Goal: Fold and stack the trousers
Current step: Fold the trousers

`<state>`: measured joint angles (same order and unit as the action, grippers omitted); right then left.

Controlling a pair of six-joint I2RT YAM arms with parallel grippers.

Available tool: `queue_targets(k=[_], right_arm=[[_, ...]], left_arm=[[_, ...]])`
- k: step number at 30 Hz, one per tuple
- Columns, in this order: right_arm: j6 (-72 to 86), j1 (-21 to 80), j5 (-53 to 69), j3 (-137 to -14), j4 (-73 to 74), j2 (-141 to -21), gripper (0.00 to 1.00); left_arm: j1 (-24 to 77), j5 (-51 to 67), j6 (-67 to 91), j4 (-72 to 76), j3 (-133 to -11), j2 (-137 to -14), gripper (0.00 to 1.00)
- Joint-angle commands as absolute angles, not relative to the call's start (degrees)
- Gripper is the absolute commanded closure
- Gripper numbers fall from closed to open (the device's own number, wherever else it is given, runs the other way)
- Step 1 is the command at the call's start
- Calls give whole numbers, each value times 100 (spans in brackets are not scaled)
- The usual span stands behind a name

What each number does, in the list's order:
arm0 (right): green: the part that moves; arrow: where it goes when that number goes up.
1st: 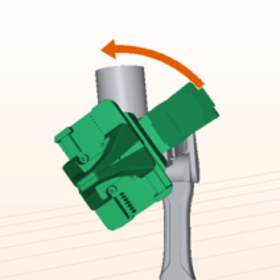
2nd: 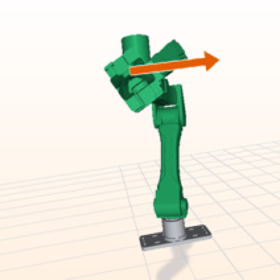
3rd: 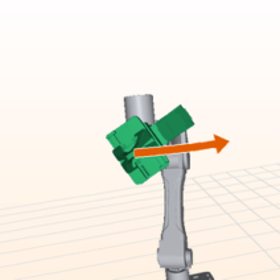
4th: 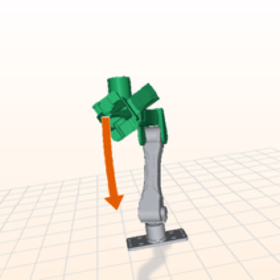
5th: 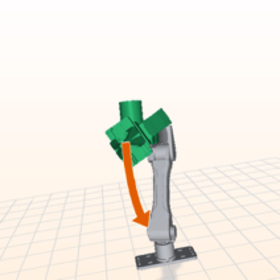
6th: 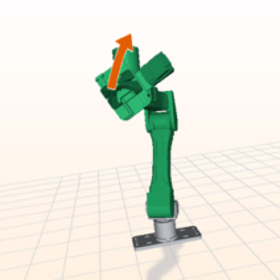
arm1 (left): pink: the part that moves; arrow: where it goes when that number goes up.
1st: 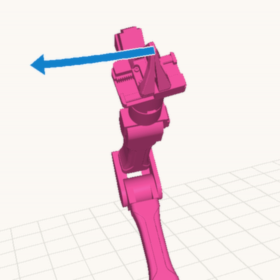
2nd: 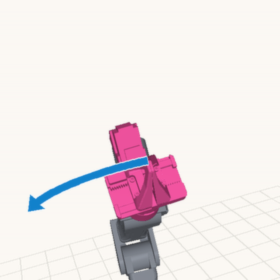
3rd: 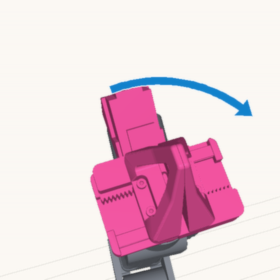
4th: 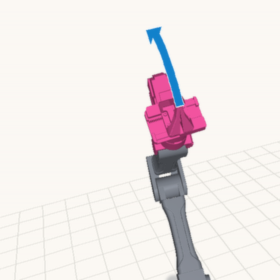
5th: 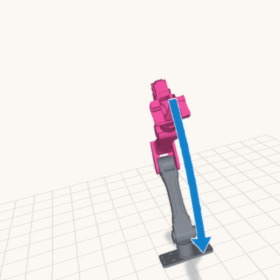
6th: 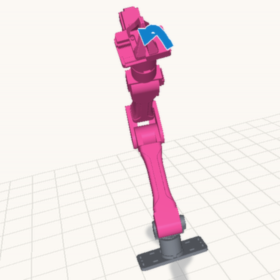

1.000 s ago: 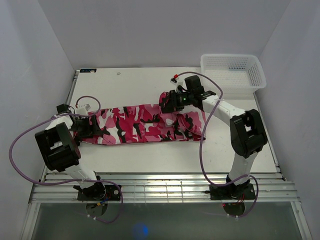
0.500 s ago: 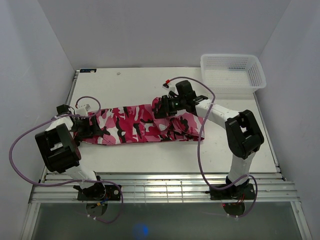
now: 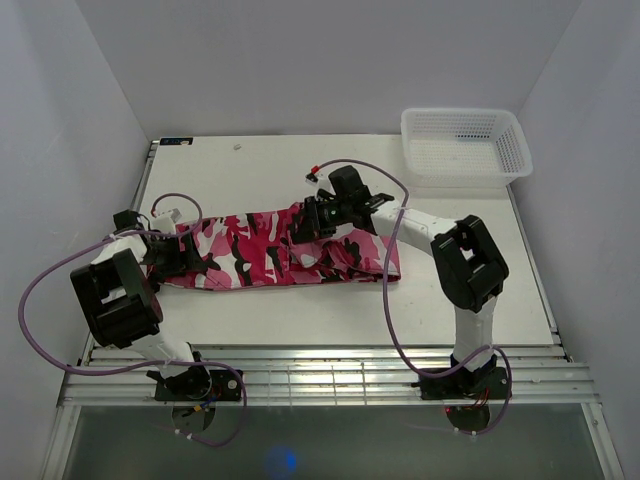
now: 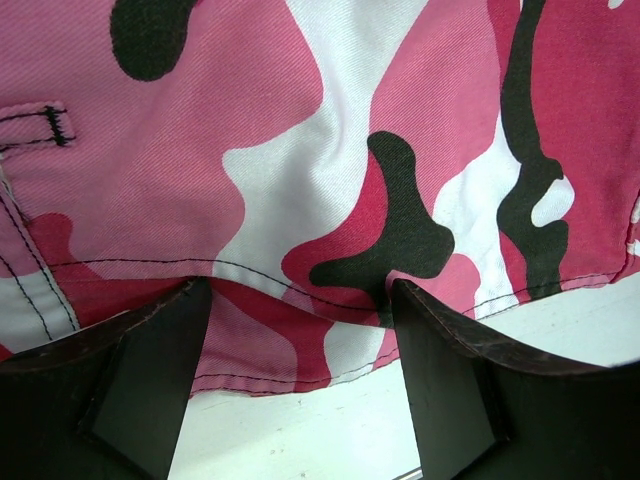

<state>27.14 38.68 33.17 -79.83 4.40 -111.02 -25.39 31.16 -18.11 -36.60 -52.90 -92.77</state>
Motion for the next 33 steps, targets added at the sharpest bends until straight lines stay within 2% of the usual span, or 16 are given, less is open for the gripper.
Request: queue_targets(k=[1, 8, 9, 10, 13, 15, 16, 17, 21, 22, 24, 25, 27, 33], right_arm=[[2935, 3990, 3243, -8332, 176, -11232, 92], [2971, 4131, 3199, -8604, 70, -11592, 92], [2979, 4148, 3191, -8639, 70, -11636, 86], [2997, 4148, 3208, -8640, 70, -11680, 61], [2988, 4148, 3278, -8709, 70, -11663, 24], [2866, 4140, 3383, -8797, 70, -11619, 15], [2787, 4140, 3445, -8920, 140, -11541, 5], [2708, 4114, 3489, -8956, 184, -11488, 2], [2103, 3859, 3945, -9158, 614, -11154, 3], [1953, 3771, 4155, -9132, 711, -10979, 0], [1663, 3403, 4385, -8939, 1045, -10820, 8], [1357, 3271, 4568, -8843, 1176, -10706, 15], [916, 2867, 4623, -8666, 1834, -10652, 19], [-1149, 1882, 3903, -8429, 3592, -10389, 12]], left_arm=[[-2531, 3041, -1872, -3841, -5098, -9176, 15], [-2531, 3059, -1881, -3823, -5106, -9185, 15], [-2531, 3067, -1872, -3823, -5106, -9185, 15], [-2531, 3128, -1855, -3832, -5115, -9176, 15], [-2531, 3513, -1863, -3981, -5238, -8992, 14], [-2540, 3848, -1872, -4200, -5465, -8738, 14], [-2531, 4041, -1881, -4279, -5562, -8641, 13], [-2531, 4374, -1872, -4341, -5659, -8553, 12], [-2496, 5044, -1758, -4579, -6335, -8131, 12], [-2461, 5149, -1706, -4579, -6424, -8069, 13], [-2243, 5369, -1600, -4518, -6574, -7972, 14], [-2111, 5344, -1382, -4465, -6661, -7919, 14], [-1682, 5248, -1153, -4212, -6662, -7910, 15], [-1293, 4966, 226, -3693, -6381, -8349, 9]])
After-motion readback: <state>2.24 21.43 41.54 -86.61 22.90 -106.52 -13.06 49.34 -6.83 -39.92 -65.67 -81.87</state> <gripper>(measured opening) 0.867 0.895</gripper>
